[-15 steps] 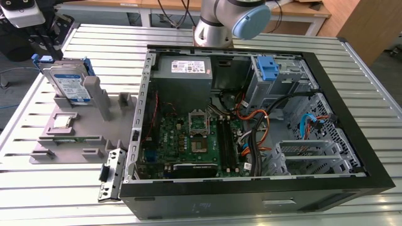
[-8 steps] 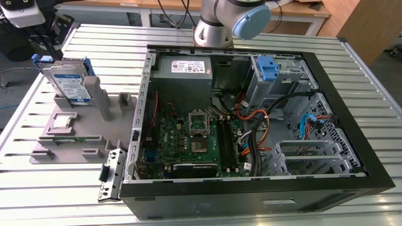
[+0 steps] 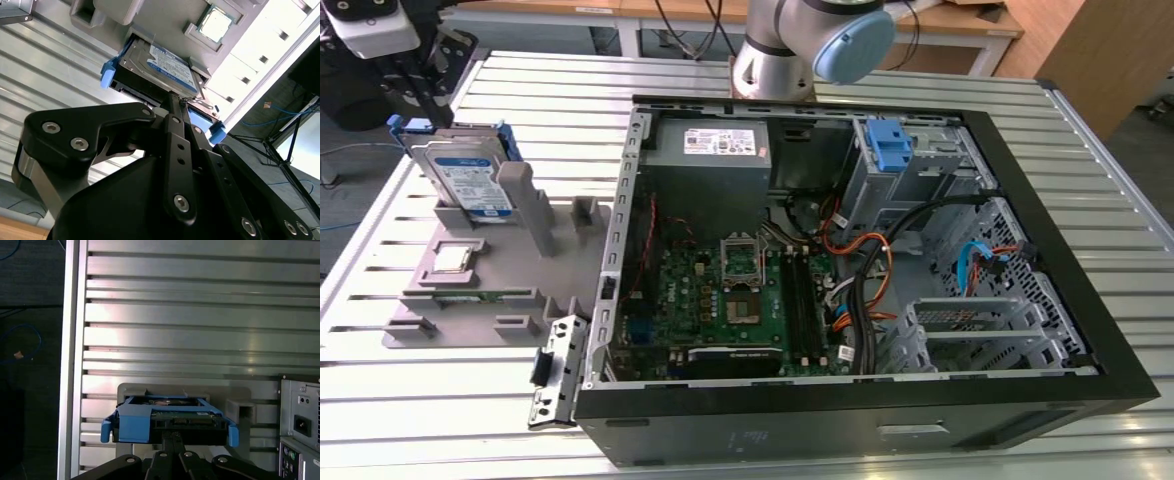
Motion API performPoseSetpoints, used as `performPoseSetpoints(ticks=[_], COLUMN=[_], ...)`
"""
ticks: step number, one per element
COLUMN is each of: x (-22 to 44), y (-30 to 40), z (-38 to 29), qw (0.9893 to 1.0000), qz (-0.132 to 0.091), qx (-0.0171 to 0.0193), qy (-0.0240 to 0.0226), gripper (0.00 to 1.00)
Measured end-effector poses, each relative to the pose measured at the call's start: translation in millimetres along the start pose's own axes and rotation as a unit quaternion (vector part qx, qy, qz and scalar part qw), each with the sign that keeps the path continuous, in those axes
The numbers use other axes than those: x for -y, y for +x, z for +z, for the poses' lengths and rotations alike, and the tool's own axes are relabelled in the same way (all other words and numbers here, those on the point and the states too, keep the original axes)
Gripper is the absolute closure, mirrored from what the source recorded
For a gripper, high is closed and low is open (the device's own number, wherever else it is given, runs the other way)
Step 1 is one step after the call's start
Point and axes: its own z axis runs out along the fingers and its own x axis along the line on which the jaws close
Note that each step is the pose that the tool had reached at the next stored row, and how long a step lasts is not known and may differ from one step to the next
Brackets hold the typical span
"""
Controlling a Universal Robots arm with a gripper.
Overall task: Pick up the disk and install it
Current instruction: 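Pick up the disk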
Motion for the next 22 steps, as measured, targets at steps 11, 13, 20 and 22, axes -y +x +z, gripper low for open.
performPoseSetpoints(ticks=[11,13,20,22], x=[0.0,0.0,0.0,0.0], y=[0.0,0.0,0.0,0.0], z=[-0.1,0.0,0.0,0.0], qw=[1.0000,1.0000,0.9998,0.9998], qz=[-0.007,-0.008,-0.021,-0.021], qx=[-0.0002,-0.0002,-0.0005,-0.0005], qy=[0.0000,0.0000,-0.0001,-0.0001], gripper=[0.90,0.90,0.90,0.90])
